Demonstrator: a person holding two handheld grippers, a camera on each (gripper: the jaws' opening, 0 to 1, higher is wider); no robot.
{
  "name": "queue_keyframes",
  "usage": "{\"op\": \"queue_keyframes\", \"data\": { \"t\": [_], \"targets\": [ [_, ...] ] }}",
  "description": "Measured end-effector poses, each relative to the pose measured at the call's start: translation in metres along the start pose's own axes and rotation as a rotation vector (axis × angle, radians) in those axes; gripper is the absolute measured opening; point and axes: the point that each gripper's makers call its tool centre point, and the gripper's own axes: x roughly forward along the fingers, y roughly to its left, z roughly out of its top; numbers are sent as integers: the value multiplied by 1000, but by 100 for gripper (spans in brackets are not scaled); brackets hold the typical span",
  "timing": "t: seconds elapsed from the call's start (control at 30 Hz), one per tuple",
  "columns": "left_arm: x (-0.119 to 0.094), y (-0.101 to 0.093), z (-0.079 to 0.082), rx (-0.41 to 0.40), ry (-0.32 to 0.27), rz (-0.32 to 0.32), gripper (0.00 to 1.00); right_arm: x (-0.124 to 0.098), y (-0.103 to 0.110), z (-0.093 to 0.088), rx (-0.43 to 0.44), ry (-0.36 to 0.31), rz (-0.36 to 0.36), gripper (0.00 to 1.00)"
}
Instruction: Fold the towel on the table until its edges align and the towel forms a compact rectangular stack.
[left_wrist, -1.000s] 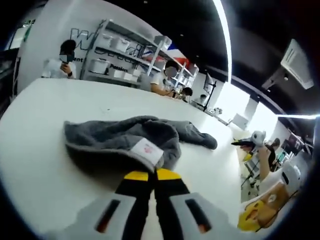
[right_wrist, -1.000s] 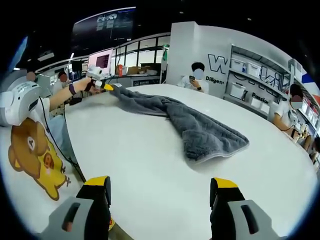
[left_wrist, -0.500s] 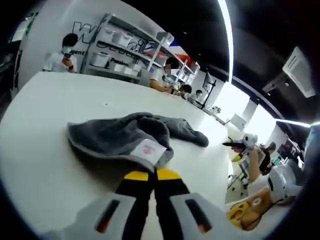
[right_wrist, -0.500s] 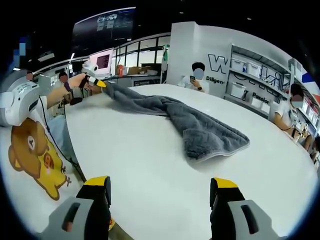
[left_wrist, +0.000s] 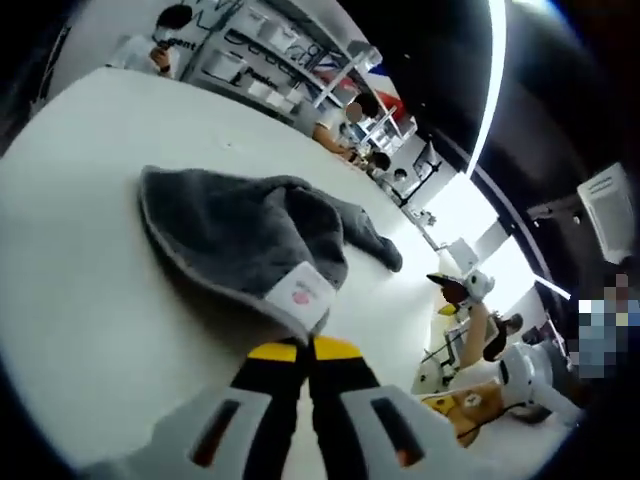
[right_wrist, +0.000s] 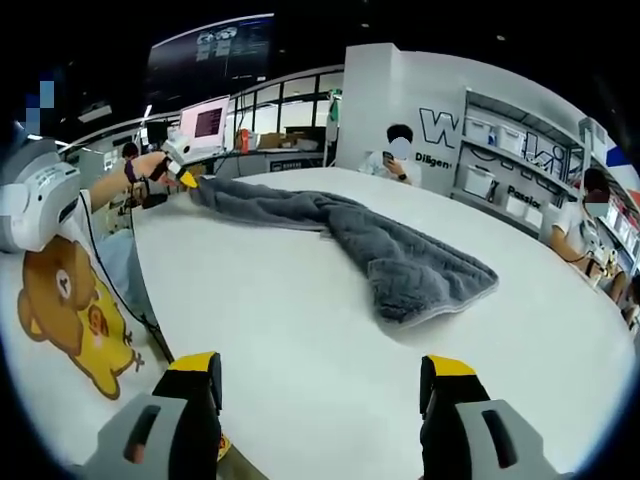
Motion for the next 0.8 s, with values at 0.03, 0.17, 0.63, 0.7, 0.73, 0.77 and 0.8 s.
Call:
{"op": "queue_keyframes", "data": {
  "t": [0.03,0.17,0.63,0.7,0.73,0.77,0.8],
  "targets": [
    [-1,4,-1,-3,7,11,3,0,0,0,-1,1,0,85],
    [-4,19,-11,10,57,68,3,-1,0,1,0,-1,-2,85],
    [-7,53,-33,52,152,207,3,-3,-1,-2,-13,15,-9,85],
    [-7,54,-34,50,156,206,3,-2,-1,-1,-12,15,-7,85],
    [-7,55,-34,49,156,206,3,-2,0,-1,-13,16,-6,85],
    [-7,55,-34,48,156,206,3,-2,0,-1,-13,16,-6,85],
    [-8,56,-35,51,159,209,3,-2,0,-2,-14,18,-5,85]
  ]
}}
